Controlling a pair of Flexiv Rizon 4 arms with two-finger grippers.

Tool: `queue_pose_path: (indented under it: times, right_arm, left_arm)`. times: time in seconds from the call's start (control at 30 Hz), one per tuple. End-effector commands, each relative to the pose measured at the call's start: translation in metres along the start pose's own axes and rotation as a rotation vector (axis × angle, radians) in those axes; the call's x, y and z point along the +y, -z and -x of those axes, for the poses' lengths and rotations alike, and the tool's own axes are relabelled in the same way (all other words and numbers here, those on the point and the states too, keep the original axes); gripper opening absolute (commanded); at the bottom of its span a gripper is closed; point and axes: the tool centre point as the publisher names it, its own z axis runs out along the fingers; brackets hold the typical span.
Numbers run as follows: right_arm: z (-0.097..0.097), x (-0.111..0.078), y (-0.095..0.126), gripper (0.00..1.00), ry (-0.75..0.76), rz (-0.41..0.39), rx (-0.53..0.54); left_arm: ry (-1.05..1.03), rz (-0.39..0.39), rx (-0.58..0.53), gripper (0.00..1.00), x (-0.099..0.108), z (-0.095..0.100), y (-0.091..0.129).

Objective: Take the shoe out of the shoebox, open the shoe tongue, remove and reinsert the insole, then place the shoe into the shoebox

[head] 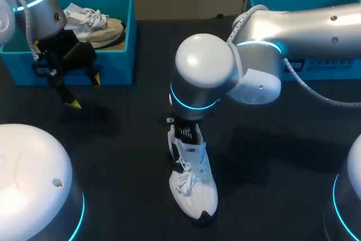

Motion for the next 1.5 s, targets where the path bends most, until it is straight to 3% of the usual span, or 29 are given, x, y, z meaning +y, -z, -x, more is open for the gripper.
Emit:
queue_pose_path:
  times: [0.03,0.23,0.47,0.8,1.17,1.5]
  right_arm:
    - [-0.002,0.0,0.012,0.0,0.005,0.042,-0.013]
    - [-0.006,0.004,0.033,0.0,0.021,0.098,-0.051]
    - [-0.001,0.008,0.038,0.0,0.019,0.129,-0.066]
    - [0.002,0.017,0.025,0.0,0.018,0.14,-0.05]
    - [0.003,0.019,0.026,0.0,0.021,0.173,-0.059]
    - [0.012,0.022,0.0,0.0,0.018,0.131,-0.032]
  left_arm:
    - [0.0,0.004,0.0,1.0,0.0,-0.001,0.001]
    - [0.0,0.004,0.0,1.0,0.0,-0.001,0.001]
    - [0.0,0.004,0.0,1.0,0.0,-0.001,0.001]
    - [0.0,0.004,0.0,1.0,0.0,-0.001,0.001]
    - [0.0,0.004,0.0,1.0,0.0,-0.001,0.001]
    - [0.0,0.004,0.0,1.0,0.0,-0.001,0.001]
